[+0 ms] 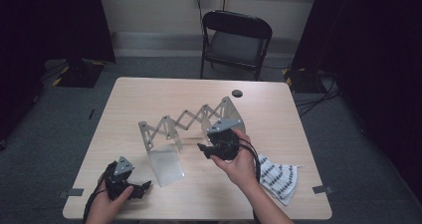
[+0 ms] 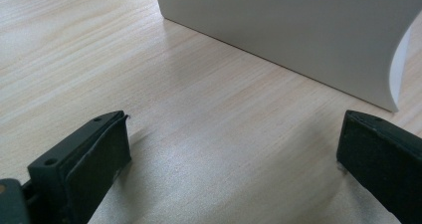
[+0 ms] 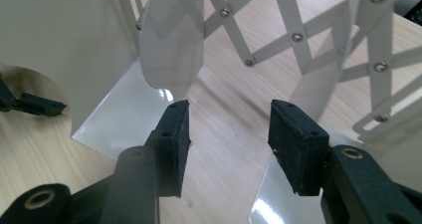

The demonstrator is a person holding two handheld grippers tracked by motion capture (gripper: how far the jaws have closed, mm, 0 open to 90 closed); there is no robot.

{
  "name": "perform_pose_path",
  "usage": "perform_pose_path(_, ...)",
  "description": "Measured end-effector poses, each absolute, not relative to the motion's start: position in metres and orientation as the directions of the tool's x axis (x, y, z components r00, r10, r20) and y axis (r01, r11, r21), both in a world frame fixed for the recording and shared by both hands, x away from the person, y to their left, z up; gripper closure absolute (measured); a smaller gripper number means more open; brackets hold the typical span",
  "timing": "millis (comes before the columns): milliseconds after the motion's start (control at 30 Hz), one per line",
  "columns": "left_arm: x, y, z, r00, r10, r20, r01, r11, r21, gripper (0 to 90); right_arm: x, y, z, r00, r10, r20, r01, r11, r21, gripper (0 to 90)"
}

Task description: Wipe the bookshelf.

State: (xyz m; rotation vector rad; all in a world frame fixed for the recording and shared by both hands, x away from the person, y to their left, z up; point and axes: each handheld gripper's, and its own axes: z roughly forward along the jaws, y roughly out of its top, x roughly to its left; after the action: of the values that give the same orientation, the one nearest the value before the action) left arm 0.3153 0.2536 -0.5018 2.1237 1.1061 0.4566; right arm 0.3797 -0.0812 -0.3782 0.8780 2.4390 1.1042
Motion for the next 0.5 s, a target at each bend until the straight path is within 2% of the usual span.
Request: perform_pose_path(500, 0.315, 0.254, -0.502, 0.576, 0.818, -0.006, 0.575, -0.399, 0.714, 0.0, 0.392, -0.091, -0.383, -0.733, 0.680, -0.008, 0.431, 0.474, 0.768, 52.0)
